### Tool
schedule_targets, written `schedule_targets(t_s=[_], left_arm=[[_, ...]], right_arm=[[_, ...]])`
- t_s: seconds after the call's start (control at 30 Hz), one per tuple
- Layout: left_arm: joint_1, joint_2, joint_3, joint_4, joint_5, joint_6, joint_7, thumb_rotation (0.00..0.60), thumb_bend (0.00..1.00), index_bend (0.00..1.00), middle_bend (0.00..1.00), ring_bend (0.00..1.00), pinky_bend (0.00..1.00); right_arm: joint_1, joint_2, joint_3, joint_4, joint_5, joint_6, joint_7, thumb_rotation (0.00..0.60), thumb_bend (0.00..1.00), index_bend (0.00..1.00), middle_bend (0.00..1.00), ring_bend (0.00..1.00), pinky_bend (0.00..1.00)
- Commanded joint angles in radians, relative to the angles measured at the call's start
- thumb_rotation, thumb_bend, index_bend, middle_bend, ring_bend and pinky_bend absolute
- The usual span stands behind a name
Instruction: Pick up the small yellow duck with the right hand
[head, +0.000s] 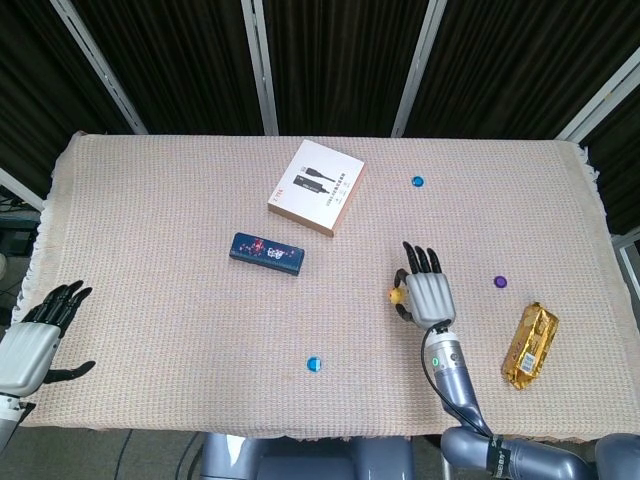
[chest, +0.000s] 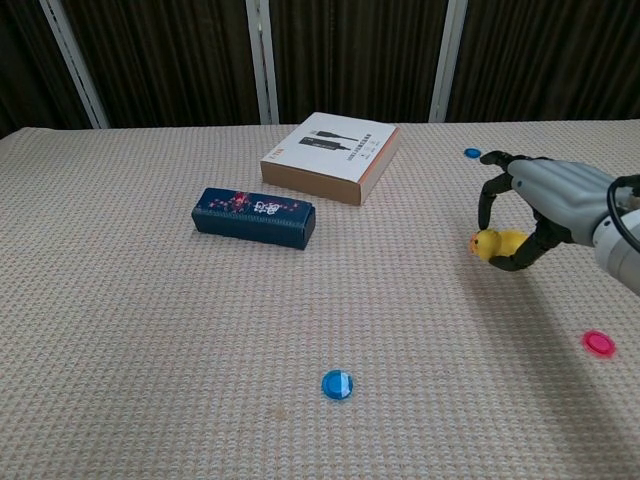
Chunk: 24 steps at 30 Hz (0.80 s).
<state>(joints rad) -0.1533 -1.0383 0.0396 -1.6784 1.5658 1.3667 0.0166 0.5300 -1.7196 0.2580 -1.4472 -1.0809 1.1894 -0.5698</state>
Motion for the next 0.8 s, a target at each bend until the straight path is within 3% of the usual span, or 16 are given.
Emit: schedule_targets(t_s=[0.03, 0.27, 0.8], left_arm=[[0.0, 0.0, 0.0, 0.001, 0.002, 0.001, -0.001, 0.6, 0.0, 0.0, 0.0, 0.0, 0.22], [-0.002, -0.001, 0.004, 0.004, 0.01, -0.002, -0.009, 0.6, 0.0, 0.0, 0.0, 0.0, 0.22], [-0.007, 0.004, 0.006, -0.005, -0.001, -0.02, -0.014, 0.6, 0.0, 0.0, 0.0, 0.0, 0.22]], right_arm=[[0.011, 0.004, 0.009, 0.004, 0.006, -0.007, -0.005, 0.6, 0.21, 0.51, 0.0, 0.0, 0.0], [0.046, 0.008, 0.038, 0.063, 0.037, -0.043, 0.014, 0.6, 0.21, 0.51, 0.0, 0.0, 0.0], [0.073, -0.013, 0.027, 0.181, 0.052, -0.096, 0.094, 0.6, 0.21, 0.51, 0.0, 0.0, 0.0]])
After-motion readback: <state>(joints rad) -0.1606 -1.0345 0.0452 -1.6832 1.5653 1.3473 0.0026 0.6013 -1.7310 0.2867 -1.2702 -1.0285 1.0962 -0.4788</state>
